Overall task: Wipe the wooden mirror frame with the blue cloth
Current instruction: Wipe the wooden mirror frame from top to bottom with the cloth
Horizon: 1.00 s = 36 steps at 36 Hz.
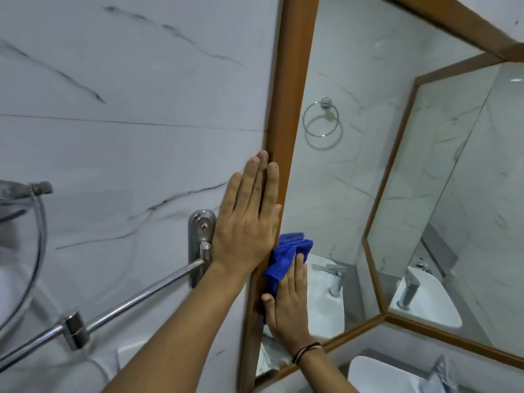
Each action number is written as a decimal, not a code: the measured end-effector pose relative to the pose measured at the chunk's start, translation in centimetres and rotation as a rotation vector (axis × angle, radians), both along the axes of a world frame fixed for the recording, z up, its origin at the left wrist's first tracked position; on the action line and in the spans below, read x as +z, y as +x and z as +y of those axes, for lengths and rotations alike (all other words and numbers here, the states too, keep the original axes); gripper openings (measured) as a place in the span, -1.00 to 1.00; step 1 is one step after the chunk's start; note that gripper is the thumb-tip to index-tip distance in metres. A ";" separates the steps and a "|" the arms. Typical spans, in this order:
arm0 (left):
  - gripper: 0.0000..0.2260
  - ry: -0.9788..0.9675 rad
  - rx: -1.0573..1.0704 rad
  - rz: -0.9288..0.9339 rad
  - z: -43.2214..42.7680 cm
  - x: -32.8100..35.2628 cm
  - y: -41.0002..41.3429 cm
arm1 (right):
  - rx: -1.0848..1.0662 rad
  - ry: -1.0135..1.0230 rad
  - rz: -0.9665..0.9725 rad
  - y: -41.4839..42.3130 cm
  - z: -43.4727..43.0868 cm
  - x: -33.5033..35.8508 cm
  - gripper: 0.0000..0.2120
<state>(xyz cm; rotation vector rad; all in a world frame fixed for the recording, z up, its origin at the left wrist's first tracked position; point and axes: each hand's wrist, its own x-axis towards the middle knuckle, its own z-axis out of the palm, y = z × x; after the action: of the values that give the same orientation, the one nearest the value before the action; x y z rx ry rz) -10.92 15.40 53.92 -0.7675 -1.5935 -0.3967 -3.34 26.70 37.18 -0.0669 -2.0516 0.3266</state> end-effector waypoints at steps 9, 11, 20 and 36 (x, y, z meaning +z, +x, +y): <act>-0.42 0.039 0.007 0.050 0.8 -1.9 -0.6 | 0.007 -0.056 0.132 -2.3 0.1 2.1 -0.29; -0.44 0.049 -0.011 0.043 0.8 -1.9 -0.6 | -0.004 -0.056 0.080 -1.9 -0.1 -0.9 -0.28; -0.43 0.045 -0.006 0.040 0.8 -2.1 -0.5 | -0.030 0.018 0.037 -1.1 0.3 -2.3 -0.27; -0.42 0.060 -0.012 0.037 0.7 -2.2 -0.4 | -0.025 0.029 0.092 -1.7 0.4 -1.1 -0.25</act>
<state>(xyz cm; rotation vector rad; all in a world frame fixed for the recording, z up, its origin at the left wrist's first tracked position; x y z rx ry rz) -11.29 16.14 51.73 -0.7346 -1.5362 -0.4350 -5.03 27.10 36.11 -0.0587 -1.9628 0.2796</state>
